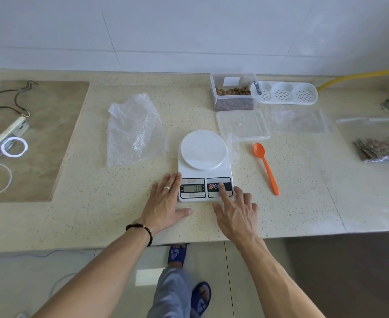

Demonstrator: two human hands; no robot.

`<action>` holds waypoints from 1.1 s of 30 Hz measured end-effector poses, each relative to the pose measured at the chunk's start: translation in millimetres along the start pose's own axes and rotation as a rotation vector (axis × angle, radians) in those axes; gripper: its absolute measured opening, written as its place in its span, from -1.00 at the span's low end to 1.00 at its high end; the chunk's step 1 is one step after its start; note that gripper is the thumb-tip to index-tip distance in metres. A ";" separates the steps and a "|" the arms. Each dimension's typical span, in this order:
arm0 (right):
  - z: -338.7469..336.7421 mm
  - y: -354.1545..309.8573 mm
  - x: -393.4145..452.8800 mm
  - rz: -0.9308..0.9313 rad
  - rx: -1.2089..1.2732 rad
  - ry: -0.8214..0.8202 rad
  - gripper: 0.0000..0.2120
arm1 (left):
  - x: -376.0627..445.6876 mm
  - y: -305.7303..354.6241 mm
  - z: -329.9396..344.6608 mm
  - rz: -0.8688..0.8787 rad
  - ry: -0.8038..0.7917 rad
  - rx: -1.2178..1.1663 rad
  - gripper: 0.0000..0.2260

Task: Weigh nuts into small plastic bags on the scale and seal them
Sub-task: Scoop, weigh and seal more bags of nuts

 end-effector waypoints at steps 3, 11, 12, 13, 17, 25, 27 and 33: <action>-0.9 -1.4 0.6 0.012 0.012 0.002 -0.46 | -0.3 0.1 0.0 -0.003 0.000 -0.011 -0.06; -1.5 1.9 0.6 0.021 0.027 -0.005 -0.44 | 0.4 0.0 1.1 -0.008 -0.004 -0.007 -0.05; -1.3 2.3 0.5 0.019 0.030 -0.004 -0.44 | 0.1 -0.4 1.0 -0.004 -0.008 0.004 -0.05; -1.4 2.6 0.5 0.017 0.033 -0.002 -0.44 | -0.1 -0.6 1.1 -0.002 -0.011 0.014 -0.05; -5.9 8.5 1.1 0.014 0.142 0.031 -0.47 | -2.4 1.5 -3.6 0.017 -0.009 0.039 -0.10; -30.4 58.0 25.4 0.304 0.412 0.225 -0.62 | 39.7 12.5 -37.6 0.228 0.160 0.133 -0.30; -39.8 72.7 39.3 0.387 0.437 0.275 -0.67 | 65.1 28.6 -42.8 0.279 0.167 0.132 -0.31; -50.8 108.7 72.6 0.669 0.516 0.330 -0.67 | 131.5 86.0 -32.9 0.377 0.118 0.042 -0.32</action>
Point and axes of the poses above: each hand's wrist, its own x-axis towards the middle knuckle, its own z-axis out of the palm, y = z × x, the point moved 3 cm from there along x, towards the middle knuckle, and after that the axes turned 12 degrees about y, right-handed, at the moved point
